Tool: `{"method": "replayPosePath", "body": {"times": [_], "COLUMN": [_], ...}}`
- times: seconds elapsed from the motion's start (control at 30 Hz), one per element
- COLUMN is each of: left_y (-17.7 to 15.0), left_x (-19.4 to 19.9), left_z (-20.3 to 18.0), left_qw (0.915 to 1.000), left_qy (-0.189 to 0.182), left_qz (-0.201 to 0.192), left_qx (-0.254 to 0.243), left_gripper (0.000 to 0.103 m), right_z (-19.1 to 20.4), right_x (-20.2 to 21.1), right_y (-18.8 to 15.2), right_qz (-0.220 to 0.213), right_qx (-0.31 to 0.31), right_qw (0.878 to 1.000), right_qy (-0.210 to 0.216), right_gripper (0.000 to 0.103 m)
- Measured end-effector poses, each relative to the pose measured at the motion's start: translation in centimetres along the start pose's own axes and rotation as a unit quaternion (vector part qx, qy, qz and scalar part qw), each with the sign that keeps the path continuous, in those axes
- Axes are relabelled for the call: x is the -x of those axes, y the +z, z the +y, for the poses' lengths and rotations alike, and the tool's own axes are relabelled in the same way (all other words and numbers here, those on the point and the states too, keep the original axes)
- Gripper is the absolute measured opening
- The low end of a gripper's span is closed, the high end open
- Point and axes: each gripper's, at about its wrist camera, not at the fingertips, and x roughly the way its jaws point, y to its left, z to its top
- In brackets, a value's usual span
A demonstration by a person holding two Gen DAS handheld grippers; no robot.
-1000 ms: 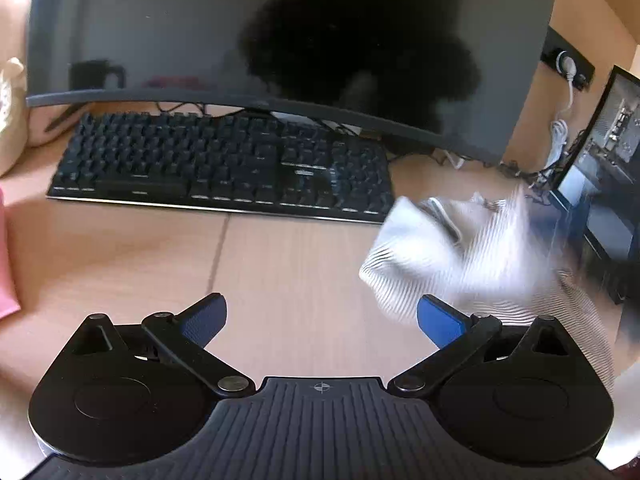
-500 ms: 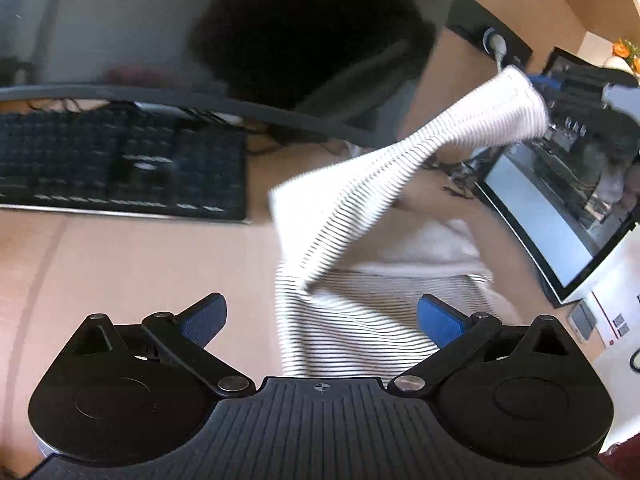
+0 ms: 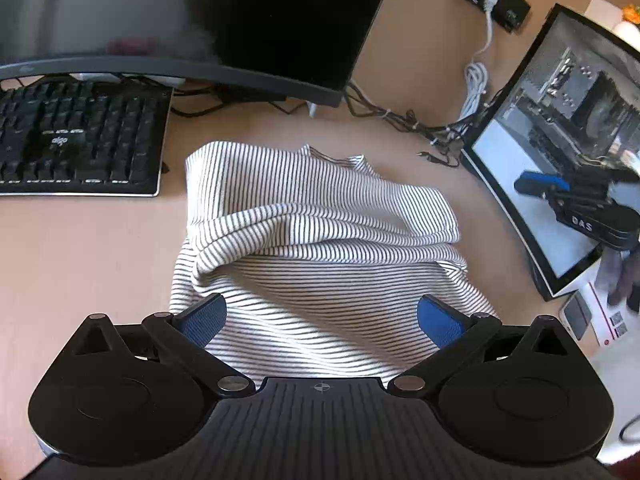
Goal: Fold clothes
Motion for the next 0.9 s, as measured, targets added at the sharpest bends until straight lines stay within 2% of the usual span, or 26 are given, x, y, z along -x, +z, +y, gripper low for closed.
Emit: {"method": "replayPosePath", "body": {"times": [0.07, 0.1, 0.2, 0.37, 0.43, 0.5, 0.53, 0.7, 0.77, 0.9], "left_y": [0.5, 0.7, 1.1, 1.7, 2.0, 2.2, 2.3, 3.0, 3.4, 4.3], "left_x": [-0.2, -0.2, 0.1, 1.2, 1.4, 1.5, 1.5, 1.3, 1.2, 0.7], "left_z": [-0.4, -0.5, -1.1, -1.2, -1.1, -1.0, -1.0, -0.6, -0.6, -0.9], "left_qw": [0.9999, 0.9998, 0.9993, 0.9985, 0.9983, 0.998, 0.9978, 0.9973, 0.9973, 0.997], "left_qy": [0.011, 0.016, 0.034, 0.053, 0.055, 0.06, 0.061, 0.06, 0.052, 0.035], "left_qz": [0.008, 0.011, 0.012, 0.01, 0.013, 0.015, 0.016, 0.023, 0.024, 0.023], "left_qx": [0.006, 0.005, -0.004, -0.009, -0.011, -0.017, -0.019, -0.037, -0.045, -0.065], "left_gripper": [0.103, 0.103, 0.103, 0.103, 0.103, 0.103, 0.103, 0.103, 0.103, 0.103], "right_z": [-0.9, -1.2, -2.0, -1.4, -0.7, -0.2, -0.1, -0.9, -1.4, -1.2], "right_x": [-0.7, -1.2, -3.1, -7.8, -9.0, -9.5, -9.5, -6.8, -5.7, -5.7], "right_y": [-0.8, -1.2, -2.6, -4.3, -4.2, -4.0, -3.8, -2.6, -2.6, -4.1], "right_qz": [-0.007, -0.008, -0.01, 0.002, 0.005, 0.0, -0.006, -0.059, -0.068, -0.028], "right_qx": [-0.097, -0.137, -0.253, -0.367, -0.374, -0.379, -0.382, -0.39, -0.391, -0.388], "right_qw": [0.995, 0.989, 0.962, 0.922, 0.919, 0.917, 0.916, 0.912, 0.912, 0.92], "right_qy": [0.039, 0.054, 0.097, 0.127, 0.123, 0.123, 0.124, 0.116, 0.105, 0.055], "right_gripper": [0.027, 0.03, 0.031, 0.031, 0.029, 0.011, 0.007, 0.004, 0.004, 0.001]}}
